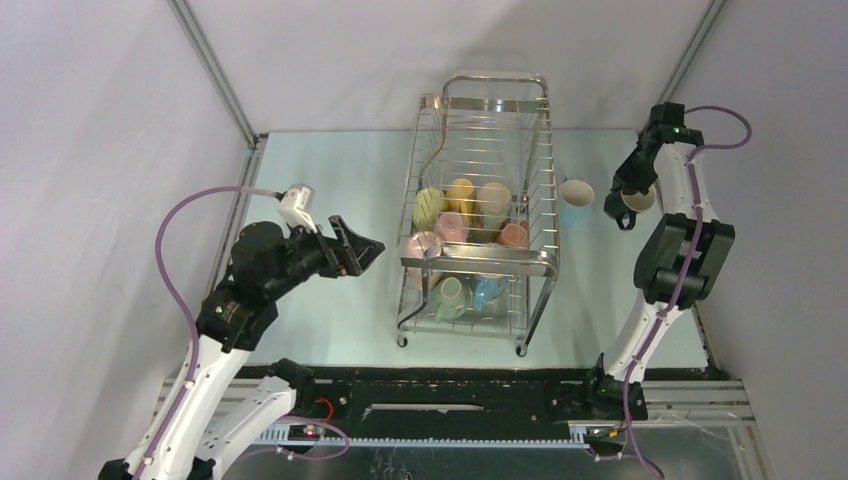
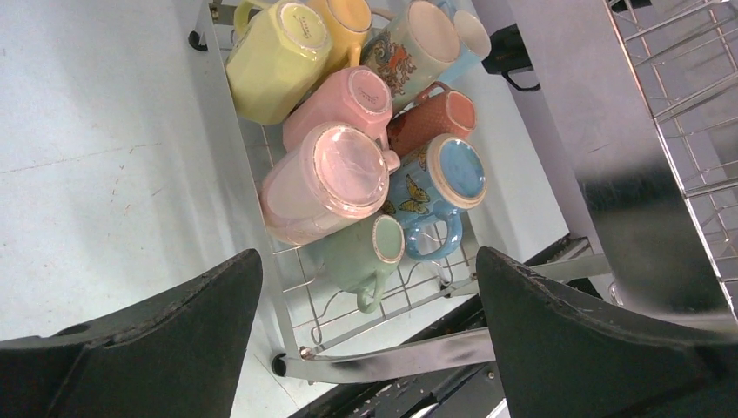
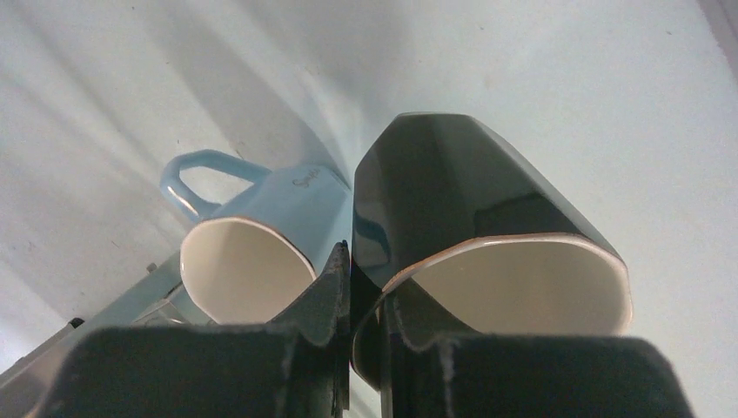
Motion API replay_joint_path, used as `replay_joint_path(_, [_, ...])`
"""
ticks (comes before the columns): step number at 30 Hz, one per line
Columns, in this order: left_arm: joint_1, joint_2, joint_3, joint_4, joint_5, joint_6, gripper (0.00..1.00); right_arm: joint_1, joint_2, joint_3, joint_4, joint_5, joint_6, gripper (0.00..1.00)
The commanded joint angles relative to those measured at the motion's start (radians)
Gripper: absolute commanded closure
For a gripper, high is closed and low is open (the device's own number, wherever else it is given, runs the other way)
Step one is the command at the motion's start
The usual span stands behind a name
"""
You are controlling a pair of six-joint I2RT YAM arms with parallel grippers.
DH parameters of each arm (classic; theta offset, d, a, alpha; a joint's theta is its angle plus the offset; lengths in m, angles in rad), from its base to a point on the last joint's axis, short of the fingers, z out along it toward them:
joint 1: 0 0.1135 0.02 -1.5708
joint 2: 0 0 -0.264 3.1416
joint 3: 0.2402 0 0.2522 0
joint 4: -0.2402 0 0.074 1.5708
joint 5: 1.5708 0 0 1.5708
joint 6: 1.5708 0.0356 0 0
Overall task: Unload the cups from the dish rack
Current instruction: Place the cup at the center of the board.
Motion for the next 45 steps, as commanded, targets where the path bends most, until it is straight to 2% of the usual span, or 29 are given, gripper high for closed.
replay_joint_path(1, [0.005,-0.005,-0.016,-0.007,0.003,0.035,0.0,-0.005,0.05,0.108,0.037,-0.031,0.006,1.0])
replay_joint_path(17, [0.005,-0.007,-0.044,-0.022,0.005,0.039,0.0,0.016,0.208,0.231,-0.046,0.046,-0.011,1.0])
replay_joint_path(21, [0.006,-0.001,-0.054,-0.021,0.015,0.039,0.0,0.025,0.215,0.236,-0.046,0.047,-0.014,0.91])
replay_joint_path(30, [0.006,0.001,-0.053,-0.02,0.022,0.033,0.0,0.036,0.23,0.24,-0.046,0.041,-0.014,0.85])
replay_joint_path(45, [0.006,0.006,-0.062,-0.01,0.026,0.03,0.0,0.05,0.202,0.247,-0.051,0.026,-0.025,0.63])
